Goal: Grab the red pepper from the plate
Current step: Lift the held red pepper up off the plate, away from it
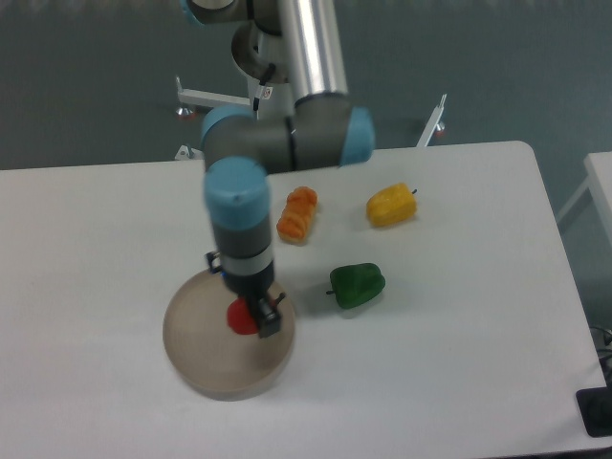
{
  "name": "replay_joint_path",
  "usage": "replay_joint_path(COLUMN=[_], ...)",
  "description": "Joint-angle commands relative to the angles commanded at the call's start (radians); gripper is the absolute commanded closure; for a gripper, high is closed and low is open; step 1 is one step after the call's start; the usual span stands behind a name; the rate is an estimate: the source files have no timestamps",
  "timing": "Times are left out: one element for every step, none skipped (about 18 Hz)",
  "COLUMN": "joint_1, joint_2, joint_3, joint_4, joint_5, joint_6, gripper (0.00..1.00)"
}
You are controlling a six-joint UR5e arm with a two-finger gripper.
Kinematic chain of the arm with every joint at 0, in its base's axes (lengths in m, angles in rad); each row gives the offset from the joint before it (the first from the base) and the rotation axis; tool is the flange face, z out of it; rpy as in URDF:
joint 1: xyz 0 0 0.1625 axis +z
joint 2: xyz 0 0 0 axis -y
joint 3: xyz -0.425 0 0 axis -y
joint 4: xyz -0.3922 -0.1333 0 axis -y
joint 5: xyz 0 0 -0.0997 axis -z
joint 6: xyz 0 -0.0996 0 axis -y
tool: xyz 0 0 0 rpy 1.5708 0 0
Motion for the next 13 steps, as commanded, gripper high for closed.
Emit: replay_joint_path(joint_1=[0.028,0.055,0.077,0.106,0.124,0.147,0.172,0.193,0.215,0.235,0.25,0.261,0.264], joint_2=[0.003,0.015,0.022,0.025,0.025,0.025,0.025,0.025,0.026,0.026,0.029,0.026,0.023], joint_3=[0.002,0.003,0.005,0.014,0.017,0.018,0.015,0.014,0.015,0.021,0.031,0.035,0.041], joint_4=[-0.009,-0.017,-0.034,-0.066,-0.081,-0.089,-0.091,-0.095,-0.111,-0.135,-0.16,-0.18,-0.19], joint_5=[-0.022,-0.025,-0.023,-0.02,-0.019,-0.02,-0.019,-0.019,-0.019,-0.017,-0.016,-0.006,0.012], joint_6=[0.0,0.005,0.014,0.02,0.034,0.058,0.087,0.118,0.15,0.182,0.219,0.262,0.296], gripper=[0.86,0.87,0.87,0.87,0.87,0.87,0.87,0.87,0.87,0.87,0.87,0.87,0.87])
